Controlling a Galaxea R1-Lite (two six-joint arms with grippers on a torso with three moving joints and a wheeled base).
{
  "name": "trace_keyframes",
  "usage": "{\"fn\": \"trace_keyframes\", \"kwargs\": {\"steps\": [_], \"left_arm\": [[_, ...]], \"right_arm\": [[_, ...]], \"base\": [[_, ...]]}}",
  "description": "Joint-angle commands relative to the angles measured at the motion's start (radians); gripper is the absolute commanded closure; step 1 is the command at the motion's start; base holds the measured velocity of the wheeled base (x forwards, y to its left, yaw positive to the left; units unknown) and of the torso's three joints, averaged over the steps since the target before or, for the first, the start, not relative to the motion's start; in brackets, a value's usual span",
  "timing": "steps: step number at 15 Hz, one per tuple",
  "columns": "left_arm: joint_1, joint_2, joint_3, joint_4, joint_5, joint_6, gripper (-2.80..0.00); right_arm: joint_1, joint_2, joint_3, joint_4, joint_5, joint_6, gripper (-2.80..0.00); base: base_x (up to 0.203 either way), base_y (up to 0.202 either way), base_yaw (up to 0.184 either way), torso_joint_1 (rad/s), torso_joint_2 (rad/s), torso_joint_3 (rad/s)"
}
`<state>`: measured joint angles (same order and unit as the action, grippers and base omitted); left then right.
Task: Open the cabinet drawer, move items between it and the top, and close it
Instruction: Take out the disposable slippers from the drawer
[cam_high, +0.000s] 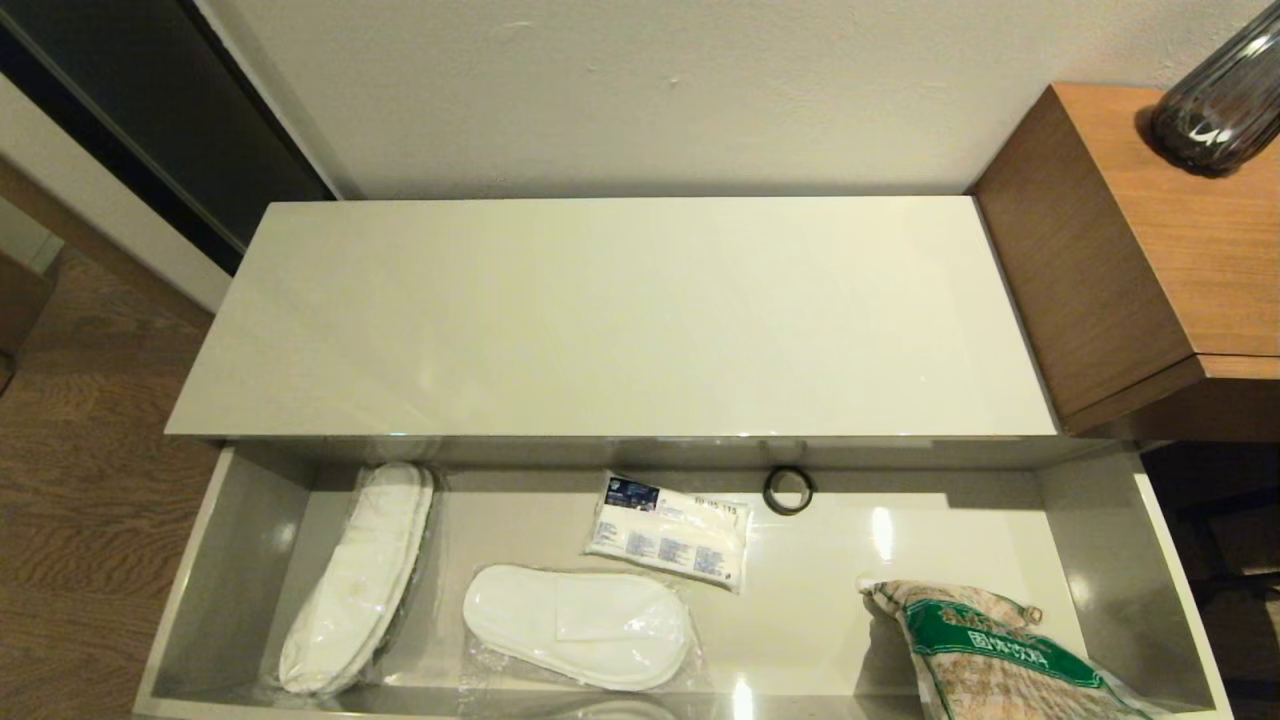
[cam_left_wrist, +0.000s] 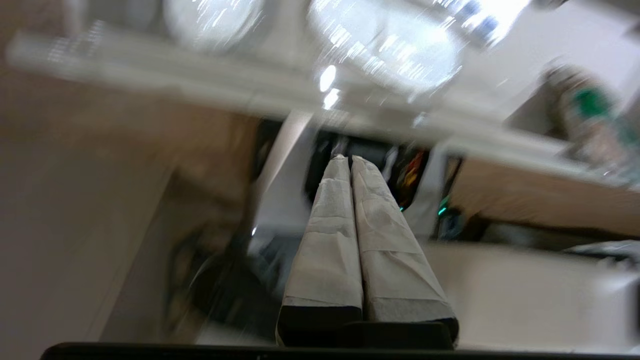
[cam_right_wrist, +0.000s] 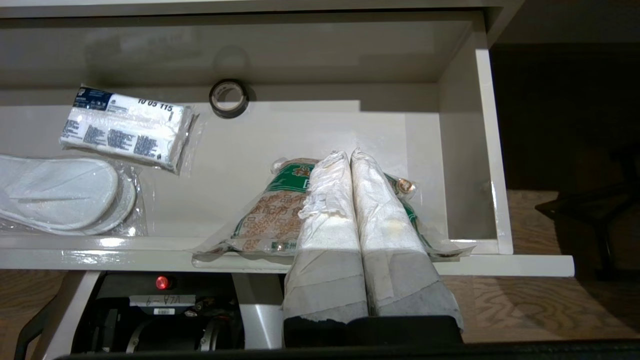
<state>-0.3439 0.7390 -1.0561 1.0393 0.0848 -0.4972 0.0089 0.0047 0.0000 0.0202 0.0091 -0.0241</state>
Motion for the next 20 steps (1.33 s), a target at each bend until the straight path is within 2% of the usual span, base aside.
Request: {"fn": "trace_keyframes", "kwargs": {"steps": [1, 2, 4, 6, 7, 9, 11, 13, 15, 20], "left_arm": [[0.036, -0.119, -0.006, 0.117, 0.002, 0.002, 0.0], [0.067, -0.161, -0.006, 0.161, 0.002, 0.018, 0.0], [0.158, -0.236, -0.007, 0.214, -0.005, 0.1, 0.0], [0.263, -0.315, 0.012, 0.223, -0.027, 0.242, 0.0], [0.307, -0.331, 0.023, 0.221, -0.054, 0.308, 0.0], [0.377, -0.303, 0.019, 0.214, -0.152, 0.354, 0.0], [0.436, -0.242, -0.002, 0.2, -0.253, 0.36, 0.0], [0.451, -0.2, -0.011, 0.199, -0.336, 0.347, 0.0], [0.453, -0.14, -0.011, 0.185, -0.348, 0.326, 0.0], [0.453, 0.067, 0.031, -0.003, -0.343, 0.228, 0.0]], "right_arm": [[-0.001, 0.001, 0.0, 0.0, 0.0, 0.0, 0.0], [-0.001, 0.001, 0.0, 0.0, 0.0, 0.0, 0.0], [0.0, 0.001, 0.0, 0.0, 0.0, 0.0, 0.0], [-0.001, 0.001, 0.0, 0.0, 0.0, 0.0, 0.0], [0.0, 0.001, 0.0, 0.0, 0.0, 0.0, 0.0], [0.0, 0.001, 0.0, 0.0, 0.0, 0.0, 0.0], [0.0, 0.001, 0.0, 0.0, 0.0, 0.0, 0.0], [-0.001, 0.001, 0.0, 0.0, 0.0, 0.0, 0.0], [0.0, 0.001, 0.0, 0.0, 0.0, 0.001, 0.0], [0.0, 0.001, 0.0, 0.0, 0.0, 0.0, 0.0]], "base": [[0.0, 0.0, 0.0, 0.0, 0.0, 0.0], [0.0, 0.0, 0.0, 0.0, 0.0, 0.0], [0.0, 0.0, 0.0, 0.0, 0.0, 0.0], [0.0, 0.0, 0.0, 0.0, 0.0, 0.0], [0.0, 0.0, 0.0, 0.0, 0.0, 0.0], [0.0, 0.0, 0.0, 0.0, 0.0, 0.0], [0.0, 0.0, 0.0, 0.0, 0.0, 0.0], [0.0, 0.0, 0.0, 0.0, 0.0, 0.0], [0.0, 0.0, 0.0, 0.0, 0.0, 0.0], [0.0, 0.0, 0.0, 0.0, 0.0, 0.0]]}}
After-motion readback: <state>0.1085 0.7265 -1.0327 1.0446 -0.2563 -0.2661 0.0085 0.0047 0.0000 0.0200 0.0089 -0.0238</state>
